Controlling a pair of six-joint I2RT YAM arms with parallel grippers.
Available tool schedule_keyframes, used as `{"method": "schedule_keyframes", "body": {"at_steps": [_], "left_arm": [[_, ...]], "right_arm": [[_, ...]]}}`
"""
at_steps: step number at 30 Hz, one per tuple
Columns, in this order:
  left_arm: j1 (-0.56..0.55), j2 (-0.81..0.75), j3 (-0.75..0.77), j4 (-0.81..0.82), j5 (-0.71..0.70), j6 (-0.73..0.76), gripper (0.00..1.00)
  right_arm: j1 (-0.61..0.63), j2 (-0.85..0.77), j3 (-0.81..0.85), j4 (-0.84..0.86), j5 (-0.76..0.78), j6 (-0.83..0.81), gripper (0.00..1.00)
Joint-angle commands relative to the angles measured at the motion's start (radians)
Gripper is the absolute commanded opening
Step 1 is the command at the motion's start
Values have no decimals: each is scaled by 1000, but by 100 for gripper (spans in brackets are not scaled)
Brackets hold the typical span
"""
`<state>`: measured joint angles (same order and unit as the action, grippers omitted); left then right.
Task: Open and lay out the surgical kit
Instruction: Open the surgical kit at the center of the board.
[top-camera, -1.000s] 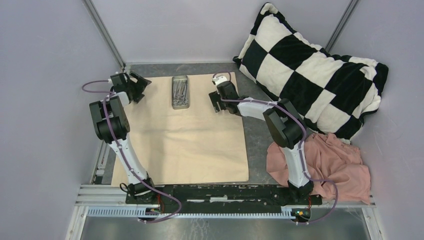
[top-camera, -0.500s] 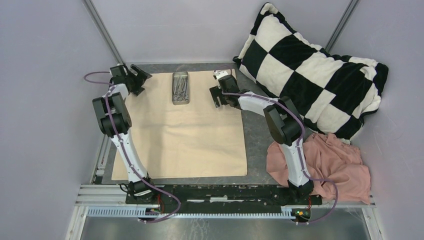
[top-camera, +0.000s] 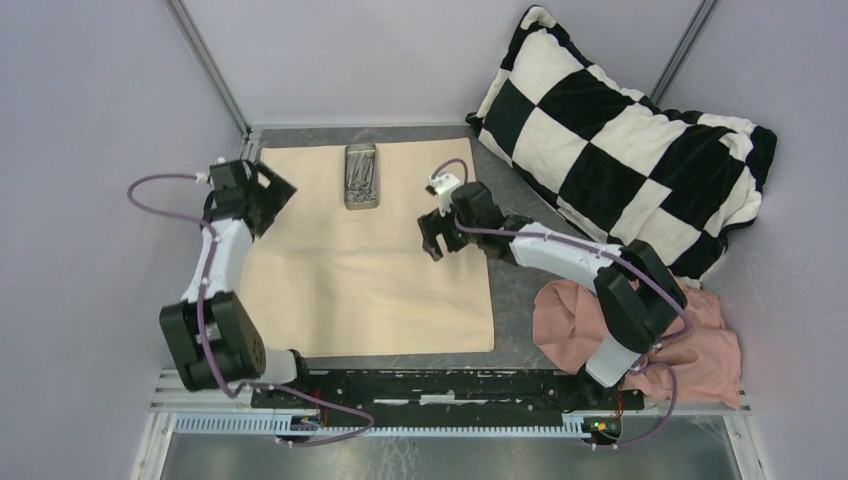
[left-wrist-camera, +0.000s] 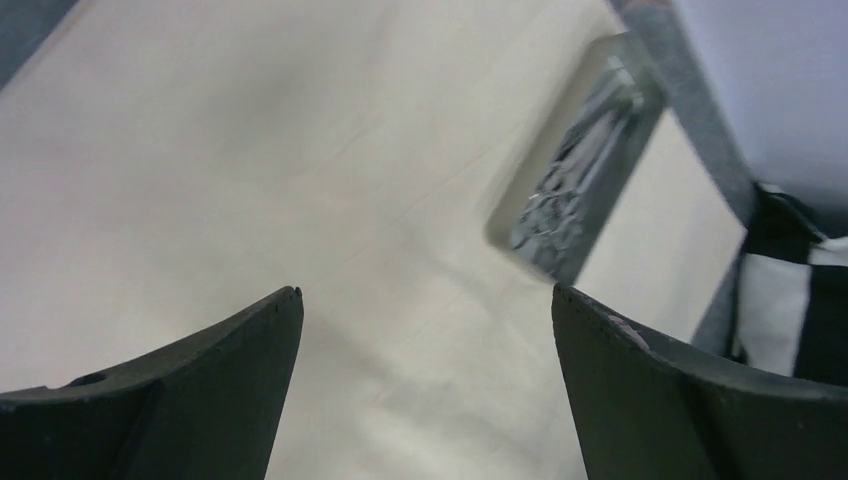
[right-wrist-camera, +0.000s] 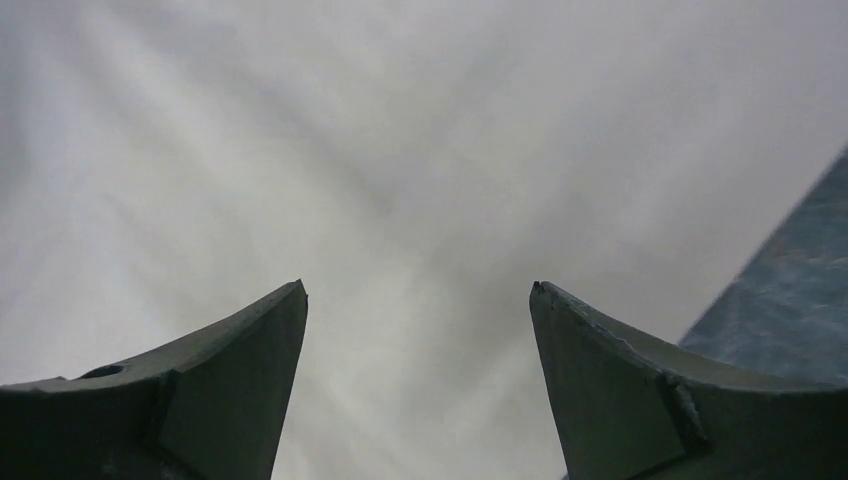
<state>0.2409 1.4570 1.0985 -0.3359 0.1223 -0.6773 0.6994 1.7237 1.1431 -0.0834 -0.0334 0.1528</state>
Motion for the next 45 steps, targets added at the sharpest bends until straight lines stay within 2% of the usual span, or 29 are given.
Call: {"method": "schedule_keyframes", "body": {"at_steps": [1,3,5,8,11,17,25,29,31,33,36,41,42,44,45], "left_arm": [[55,-181,-212,-126,-237,-32,100],[113,-288,-361,-71,-238,-42,100],[178,-375,-474,11,-178,-54,100],[235,-460,-591,127,-65,-99,100],[243,-486,-651,179,-67,-125,100],[301,-554,-719,-2,-190,-198,100],[323,-771,-731,-397,-482,-543,100],[317,-779,-662,-549,-589,-650,100],[316,-783,-652,-481,-581,-562,100],[315,-769,-642,-295,-466,-338,100],[315,-662,-537,-242,-368,-154,100],[315,-407,-398,-167,-232,82,97],[315,-353,-386,-142,-187,119,91],[309,-247,-343,-144,-100,175,68],[306,-208,-326,-163,-89,168,63]], "right_arm": [[54,-118,-149,74,-119,48,88],[67,-163,-203,76,-132,50,89],[76,-191,-241,103,-134,48,89],[84,-216,-272,99,-140,42,88],[87,-244,-300,103,-144,37,88],[89,-309,-344,115,-149,30,88],[89,-352,-393,120,-180,40,88],[88,-359,-409,104,-189,47,88],[90,-349,-414,95,-201,48,88],[110,-326,-402,85,-171,44,88],[153,-281,-371,57,-147,38,87],[181,-243,-359,124,-172,57,86],[186,-238,-357,128,-172,57,86],[189,-231,-355,132,-167,56,86],[188,-229,-353,132,-163,54,86]]}}
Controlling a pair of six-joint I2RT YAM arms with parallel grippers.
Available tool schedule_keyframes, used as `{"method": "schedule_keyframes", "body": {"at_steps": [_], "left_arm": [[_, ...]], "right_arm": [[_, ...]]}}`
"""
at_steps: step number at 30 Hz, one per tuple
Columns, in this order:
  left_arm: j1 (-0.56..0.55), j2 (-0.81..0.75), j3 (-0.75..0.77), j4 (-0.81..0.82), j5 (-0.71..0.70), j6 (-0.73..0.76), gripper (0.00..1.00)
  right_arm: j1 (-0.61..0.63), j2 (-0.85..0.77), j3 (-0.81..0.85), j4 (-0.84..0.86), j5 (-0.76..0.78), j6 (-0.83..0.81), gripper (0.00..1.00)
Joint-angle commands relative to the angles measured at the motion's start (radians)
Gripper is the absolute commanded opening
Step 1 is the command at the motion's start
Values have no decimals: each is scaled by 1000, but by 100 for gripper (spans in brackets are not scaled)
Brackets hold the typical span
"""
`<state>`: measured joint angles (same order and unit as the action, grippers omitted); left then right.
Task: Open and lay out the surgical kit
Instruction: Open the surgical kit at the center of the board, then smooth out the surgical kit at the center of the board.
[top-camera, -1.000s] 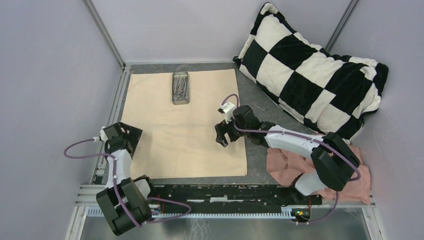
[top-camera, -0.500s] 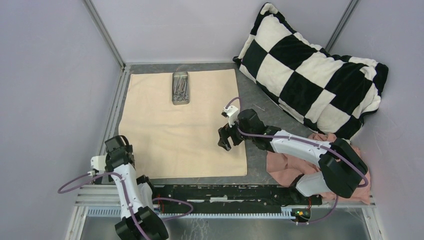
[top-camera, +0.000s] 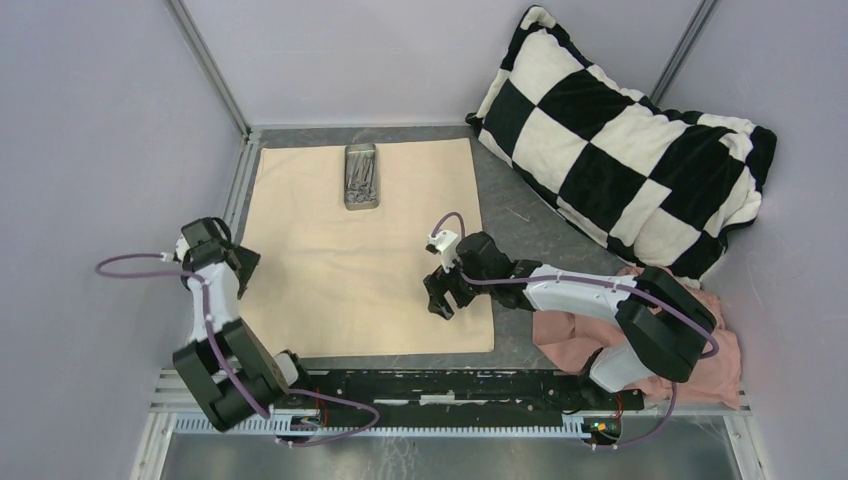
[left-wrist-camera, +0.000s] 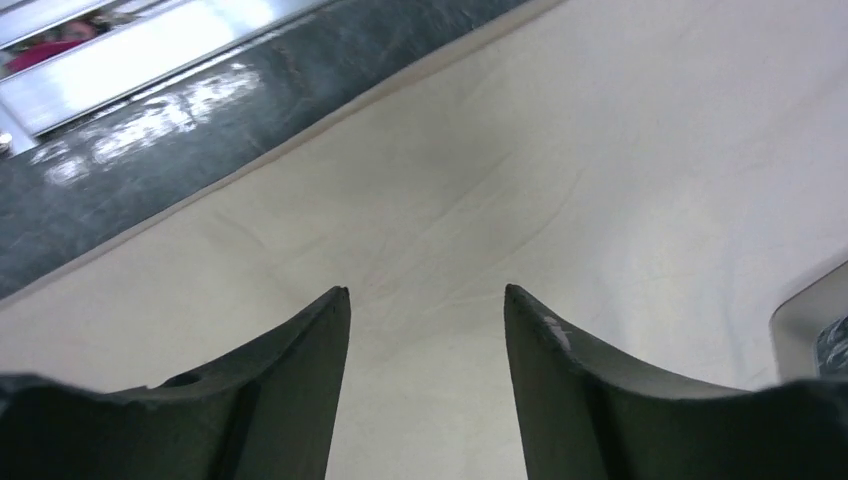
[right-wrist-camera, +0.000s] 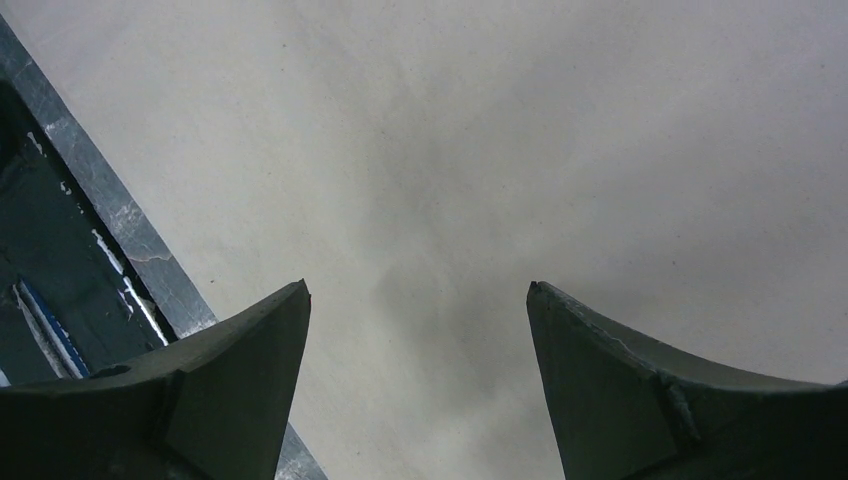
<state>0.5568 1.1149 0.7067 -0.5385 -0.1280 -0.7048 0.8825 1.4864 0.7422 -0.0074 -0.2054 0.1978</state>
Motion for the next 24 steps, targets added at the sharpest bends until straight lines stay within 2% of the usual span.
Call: {"method": "schedule_keyframes", "body": {"at_steps": [1,4,6,8,12,14,16,18,21,24], "left_arm": [[-10,152,65,22,164,172,60],[-11,116,4,-35,54,33,50],[-10,87,-26,-59,-18,-40,51],[-9,71,-58,-66,-74,-96,57],[-9,71,-86,-52,-141,-162,79],[-7,91,-110,-5,-153,-175,83],[3,137,-122,22,-133,-174,78],[12,175,-142,56,-106,-175,69],[45,188,-195,82,-97,-197,62],[97,159,-236,74,-64,-208,45]], "right_arm": [[7,9,48,56,15,7,86],[8,8,48,59,29,6,86],[11,4,43,64,29,11,86],[9,-3,34,72,23,14,86],[9,-10,26,61,33,0,86],[10,-13,26,54,45,-9,86],[10,-18,26,52,47,-14,86],[10,-27,21,55,52,-15,86],[10,-37,13,57,62,-19,87],[10,-46,2,58,74,-22,87]]}}
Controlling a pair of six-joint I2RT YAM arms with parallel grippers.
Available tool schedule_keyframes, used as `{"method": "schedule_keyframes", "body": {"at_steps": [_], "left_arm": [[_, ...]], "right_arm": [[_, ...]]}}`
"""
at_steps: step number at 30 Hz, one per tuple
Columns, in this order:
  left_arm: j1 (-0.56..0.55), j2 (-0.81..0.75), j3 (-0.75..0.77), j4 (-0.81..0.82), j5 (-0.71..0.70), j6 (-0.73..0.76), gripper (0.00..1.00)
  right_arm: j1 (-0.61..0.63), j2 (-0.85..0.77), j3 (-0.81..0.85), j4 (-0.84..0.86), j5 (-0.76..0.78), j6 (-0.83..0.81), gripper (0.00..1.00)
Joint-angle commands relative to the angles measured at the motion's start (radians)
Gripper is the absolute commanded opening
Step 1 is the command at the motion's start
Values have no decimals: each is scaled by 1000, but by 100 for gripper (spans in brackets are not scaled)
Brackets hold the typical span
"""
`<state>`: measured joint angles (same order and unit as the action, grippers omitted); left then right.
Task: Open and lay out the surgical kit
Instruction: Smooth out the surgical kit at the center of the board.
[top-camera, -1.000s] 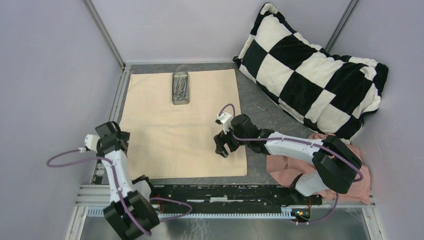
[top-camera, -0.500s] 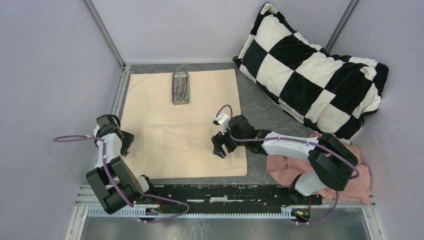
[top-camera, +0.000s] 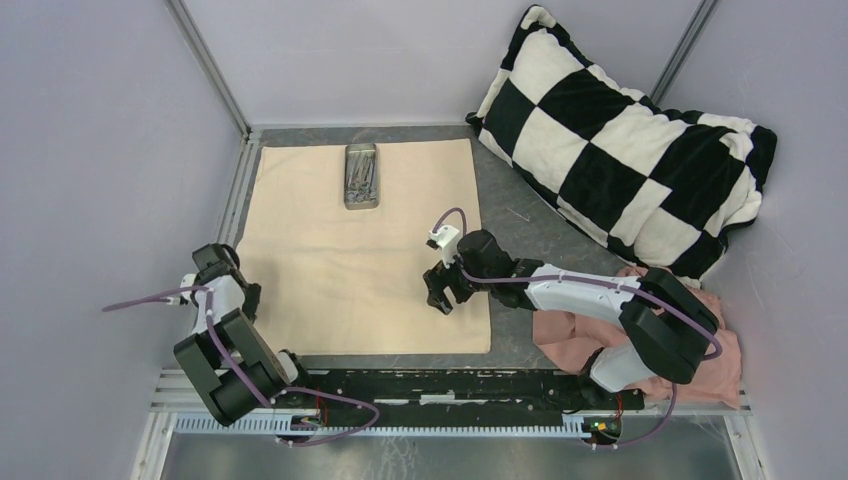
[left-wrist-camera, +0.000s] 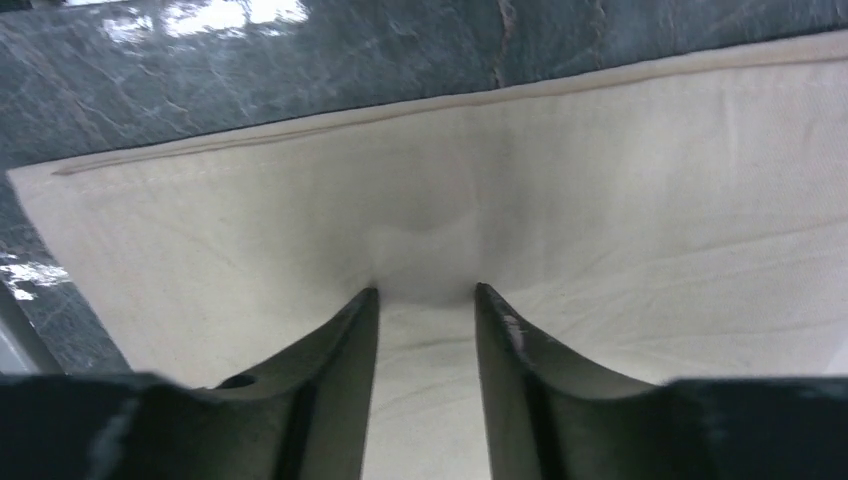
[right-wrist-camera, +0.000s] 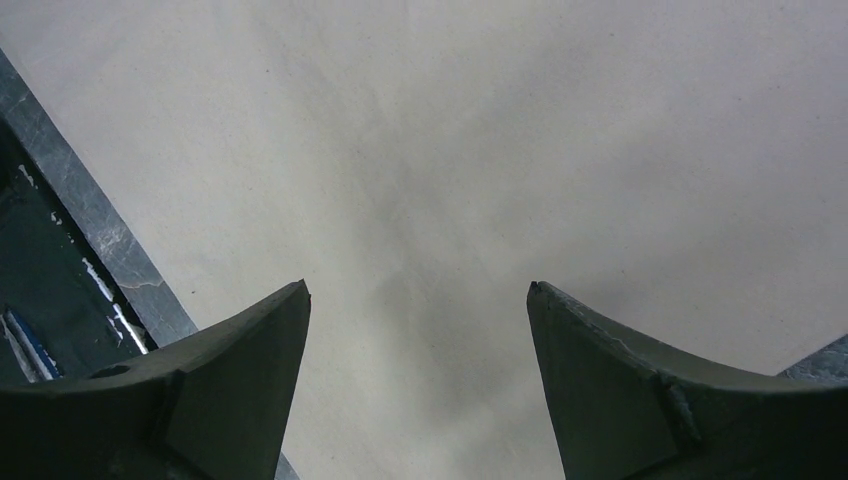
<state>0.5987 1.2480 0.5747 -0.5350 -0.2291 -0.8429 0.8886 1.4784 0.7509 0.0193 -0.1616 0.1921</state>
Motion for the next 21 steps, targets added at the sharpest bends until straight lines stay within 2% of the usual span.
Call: {"method": "schedule_keyframes", "body": {"at_steps": [1,9,15,18,19,20,21], "left_arm": [[66,12,-109,65,45,-66,39],[76,-122,-76,-60,61,-79,2],[73,-256,5,-241,22,-133,2],[66,-311,31,-182,81,-40,2],[59,-300,54,-186,64,-5,10],[49,-285,73,-177,61,31,22],[38,-261,85,-161,77,64,52]], "right_arm": [[4,-40,-10,31,33,-19,87],[4,-33,-13,31,33,-21,87],[5,-24,-19,29,29,-18,87],[23,9,-4,29,13,-26,88],[36,21,9,24,17,-27,88],[46,31,18,21,23,-28,88],[56,39,27,22,29,-25,88]]}}
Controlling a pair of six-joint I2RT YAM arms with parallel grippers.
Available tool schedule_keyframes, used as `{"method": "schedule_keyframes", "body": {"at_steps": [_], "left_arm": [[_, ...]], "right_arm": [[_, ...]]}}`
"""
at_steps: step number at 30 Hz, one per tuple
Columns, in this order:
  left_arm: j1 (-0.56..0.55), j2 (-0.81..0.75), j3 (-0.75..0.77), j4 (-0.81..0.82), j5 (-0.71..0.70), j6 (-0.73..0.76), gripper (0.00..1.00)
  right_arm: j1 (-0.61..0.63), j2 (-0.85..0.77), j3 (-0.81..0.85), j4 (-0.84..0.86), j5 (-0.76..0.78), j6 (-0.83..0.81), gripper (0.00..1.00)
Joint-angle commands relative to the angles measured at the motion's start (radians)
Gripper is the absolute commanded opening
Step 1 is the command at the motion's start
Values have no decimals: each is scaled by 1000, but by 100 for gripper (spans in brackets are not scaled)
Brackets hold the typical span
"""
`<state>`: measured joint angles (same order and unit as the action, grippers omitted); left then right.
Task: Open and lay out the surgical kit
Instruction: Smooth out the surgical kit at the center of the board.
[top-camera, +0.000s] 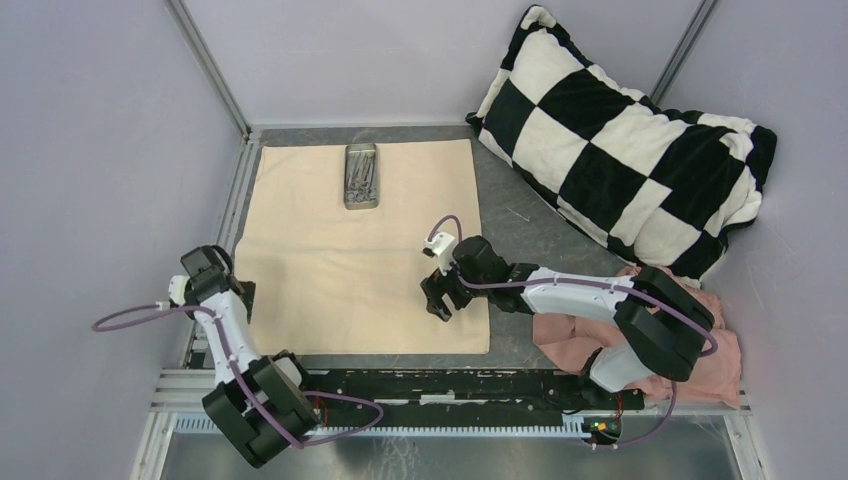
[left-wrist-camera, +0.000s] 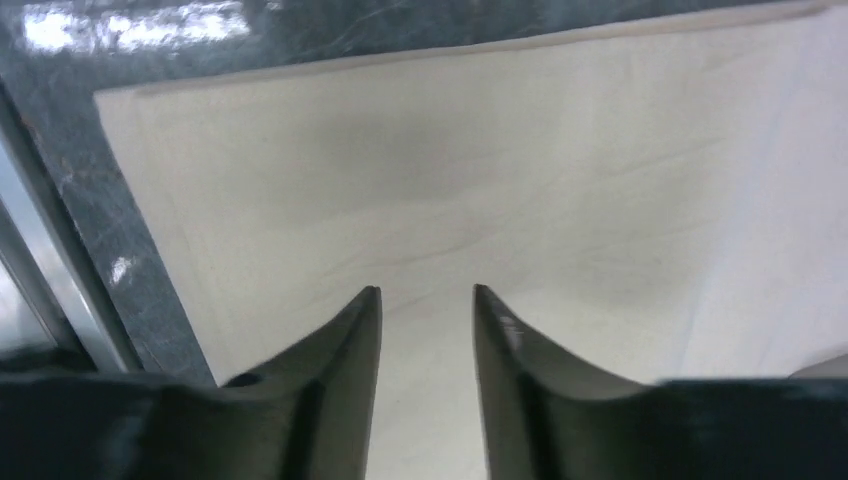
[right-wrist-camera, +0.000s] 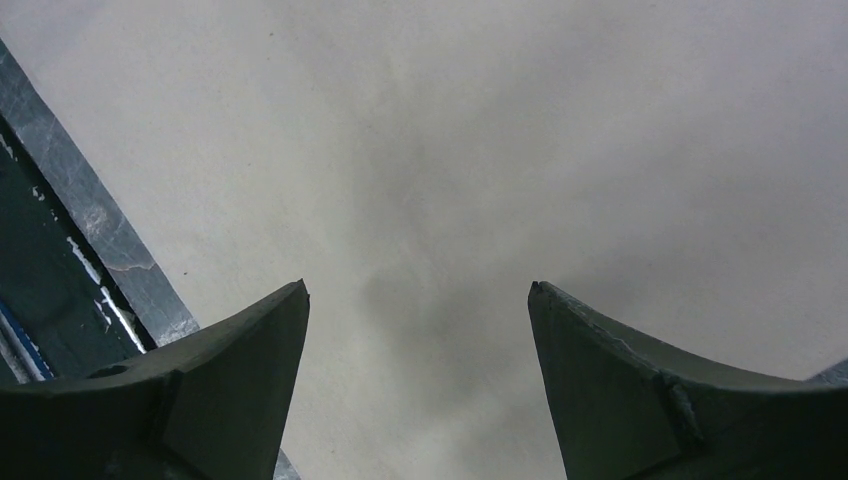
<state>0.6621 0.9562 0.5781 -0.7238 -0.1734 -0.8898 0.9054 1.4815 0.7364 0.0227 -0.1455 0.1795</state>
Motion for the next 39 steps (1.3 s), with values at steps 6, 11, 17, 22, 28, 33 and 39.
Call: {"method": "schedule_keyframes", "body": {"at_steps": [6,11,17,22,28,33,39], "left_arm": [[-36,206,74,87,153,125,81],[-38,280,48,81,87,31,100],[-38,358,-7,120,-46,-48,97],[-37,500,25,85,-75,-46,80],[-38,443,10,85,-82,-39,36],[-37,348,-3,34,-98,-54,3],[-38,240,54,-87,-98,-69,2]], "right_arm": [[131,129,145,15,101,-1,88],[162,171,181,21,125,1,88],[162,134,156,41,139,10,88],[162,106,125,59,174,9,88],[162,103,104,68,184,2,89],[161,95,91,71,178,-1,89],[148,74,62,65,154,-1,89]]}}
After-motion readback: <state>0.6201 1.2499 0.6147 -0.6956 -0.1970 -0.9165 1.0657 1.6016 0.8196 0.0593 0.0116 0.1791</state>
